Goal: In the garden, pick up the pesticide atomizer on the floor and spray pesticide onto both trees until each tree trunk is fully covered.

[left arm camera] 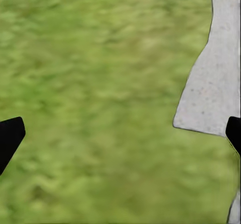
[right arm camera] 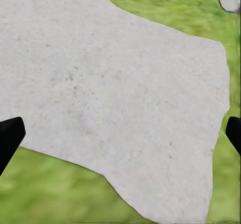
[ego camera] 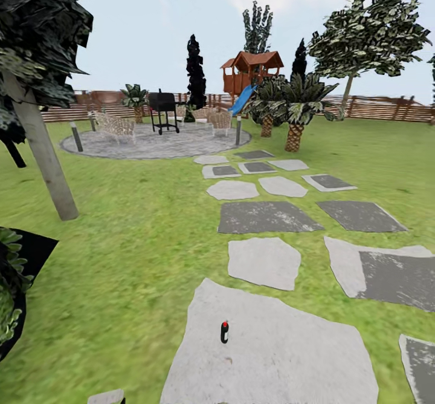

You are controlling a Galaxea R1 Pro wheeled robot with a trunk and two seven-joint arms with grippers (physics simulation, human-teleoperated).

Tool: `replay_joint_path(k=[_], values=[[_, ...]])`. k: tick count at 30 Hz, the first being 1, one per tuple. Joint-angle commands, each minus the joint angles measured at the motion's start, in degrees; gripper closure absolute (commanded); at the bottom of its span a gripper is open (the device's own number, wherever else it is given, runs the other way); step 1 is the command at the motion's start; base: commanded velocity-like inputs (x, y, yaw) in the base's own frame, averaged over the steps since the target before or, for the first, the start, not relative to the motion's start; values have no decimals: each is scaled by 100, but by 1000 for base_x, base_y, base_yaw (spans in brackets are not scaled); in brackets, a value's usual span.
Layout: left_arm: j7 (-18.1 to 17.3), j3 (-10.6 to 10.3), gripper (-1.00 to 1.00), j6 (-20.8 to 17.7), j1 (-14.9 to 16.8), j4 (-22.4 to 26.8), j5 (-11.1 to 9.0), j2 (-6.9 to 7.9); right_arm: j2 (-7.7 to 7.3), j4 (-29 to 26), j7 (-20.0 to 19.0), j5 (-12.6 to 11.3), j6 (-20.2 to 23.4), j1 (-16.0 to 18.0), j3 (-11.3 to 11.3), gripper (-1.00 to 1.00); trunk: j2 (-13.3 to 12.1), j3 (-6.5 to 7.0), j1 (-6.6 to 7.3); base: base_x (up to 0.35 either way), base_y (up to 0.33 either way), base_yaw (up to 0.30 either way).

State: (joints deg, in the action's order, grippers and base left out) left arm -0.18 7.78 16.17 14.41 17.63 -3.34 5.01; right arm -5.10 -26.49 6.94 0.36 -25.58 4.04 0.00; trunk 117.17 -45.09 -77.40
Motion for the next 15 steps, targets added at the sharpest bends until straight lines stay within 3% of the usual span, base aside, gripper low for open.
replay_joint_path(k=[1,15], values=[[0,2,-100,0,0,-1,0,0,0,0,2,0,0,0,0,-100,0,0,0,0,0,-265],[0,0,-100,0,0,2,0,0,0,-8,4,0,0,0,0,-100,0,0,0,91,73,-265]])
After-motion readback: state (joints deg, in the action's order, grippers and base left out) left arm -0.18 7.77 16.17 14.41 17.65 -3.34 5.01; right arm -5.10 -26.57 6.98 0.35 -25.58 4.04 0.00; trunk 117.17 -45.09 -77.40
